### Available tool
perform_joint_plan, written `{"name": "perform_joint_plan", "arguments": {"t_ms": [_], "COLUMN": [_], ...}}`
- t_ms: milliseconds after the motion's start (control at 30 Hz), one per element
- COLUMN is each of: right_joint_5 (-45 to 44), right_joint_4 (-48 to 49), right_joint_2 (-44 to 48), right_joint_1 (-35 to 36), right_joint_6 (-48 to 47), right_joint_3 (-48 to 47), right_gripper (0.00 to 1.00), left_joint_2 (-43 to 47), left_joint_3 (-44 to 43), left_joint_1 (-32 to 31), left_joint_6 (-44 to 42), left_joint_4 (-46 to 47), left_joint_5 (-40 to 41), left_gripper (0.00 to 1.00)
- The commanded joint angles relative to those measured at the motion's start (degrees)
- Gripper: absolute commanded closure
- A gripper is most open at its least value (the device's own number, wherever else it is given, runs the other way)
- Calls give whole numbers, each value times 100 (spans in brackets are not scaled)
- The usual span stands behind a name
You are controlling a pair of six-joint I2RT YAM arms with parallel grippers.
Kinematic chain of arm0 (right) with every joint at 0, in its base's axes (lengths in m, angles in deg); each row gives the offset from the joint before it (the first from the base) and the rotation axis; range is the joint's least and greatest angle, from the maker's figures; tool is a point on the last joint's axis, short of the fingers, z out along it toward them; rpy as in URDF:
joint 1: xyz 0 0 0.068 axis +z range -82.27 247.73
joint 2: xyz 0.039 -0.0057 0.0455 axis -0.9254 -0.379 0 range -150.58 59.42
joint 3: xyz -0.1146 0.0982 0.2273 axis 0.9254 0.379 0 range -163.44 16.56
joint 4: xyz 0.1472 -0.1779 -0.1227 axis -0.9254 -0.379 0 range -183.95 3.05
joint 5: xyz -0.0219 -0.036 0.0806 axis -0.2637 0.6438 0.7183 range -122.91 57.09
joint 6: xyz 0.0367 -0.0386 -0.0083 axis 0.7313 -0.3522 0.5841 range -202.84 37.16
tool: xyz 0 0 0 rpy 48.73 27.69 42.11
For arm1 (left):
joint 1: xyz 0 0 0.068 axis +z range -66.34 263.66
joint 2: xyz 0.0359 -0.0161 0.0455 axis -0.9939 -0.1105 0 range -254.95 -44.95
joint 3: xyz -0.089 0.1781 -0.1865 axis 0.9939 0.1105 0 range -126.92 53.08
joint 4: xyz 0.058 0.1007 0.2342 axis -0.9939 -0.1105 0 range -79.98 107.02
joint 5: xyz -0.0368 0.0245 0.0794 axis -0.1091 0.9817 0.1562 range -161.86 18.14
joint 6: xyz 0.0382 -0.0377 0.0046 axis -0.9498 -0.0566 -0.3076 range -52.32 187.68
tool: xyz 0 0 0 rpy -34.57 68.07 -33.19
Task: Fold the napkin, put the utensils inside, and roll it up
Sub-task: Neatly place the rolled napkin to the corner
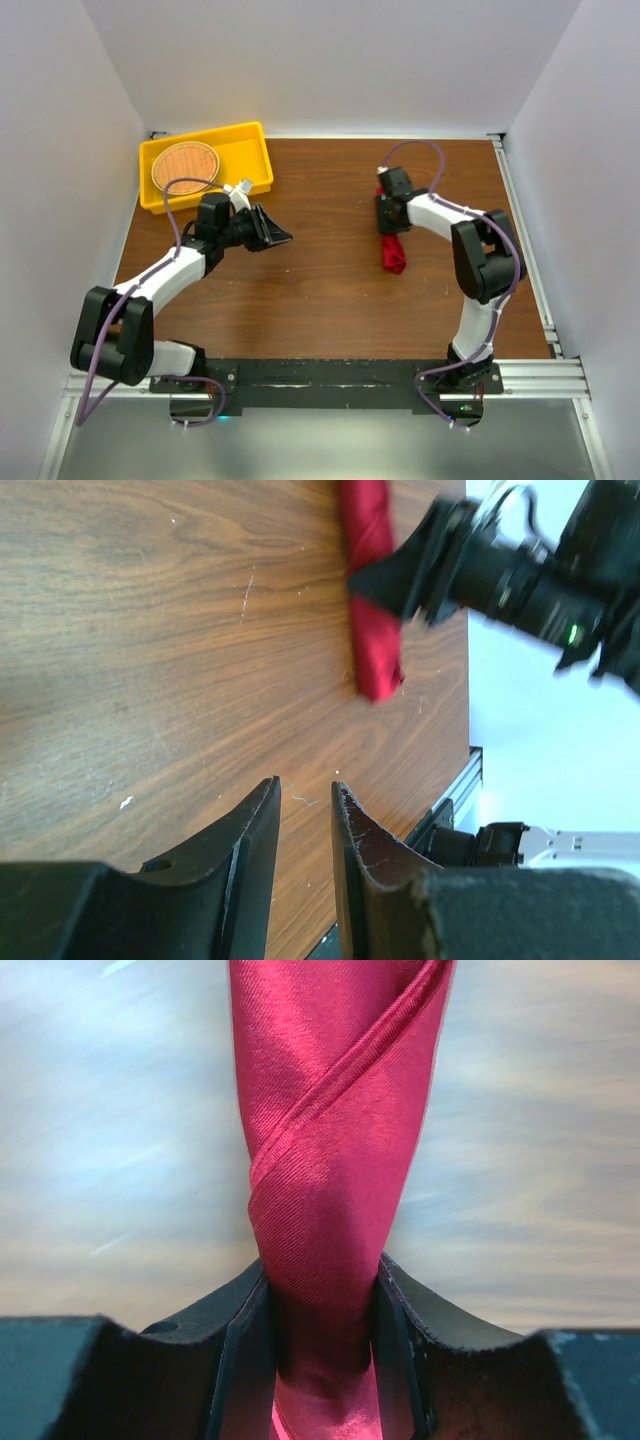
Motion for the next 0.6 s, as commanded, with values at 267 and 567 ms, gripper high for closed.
{"name": "perform_joint_plan", "arguments": {"t_ms": [267, 567], "right_joint_5": [-246, -237], "right_joint_4": [-470, -733], "right_joint_2": [-641, -650], "right_joint_1": [-1732, -1732], "right_joint_6": [-468, -345], "right_joint_3": [-451, -663], "right_gripper": [49, 30], "left_joint_2": [-90, -64], "left_joint_3": [327, 406], "left_joint_1": [42, 42], "left_joint_6": [206, 223], "left_joint_4": [698, 768], "left_joint_5": [-414, -449], "left_gripper": [69, 69]}}
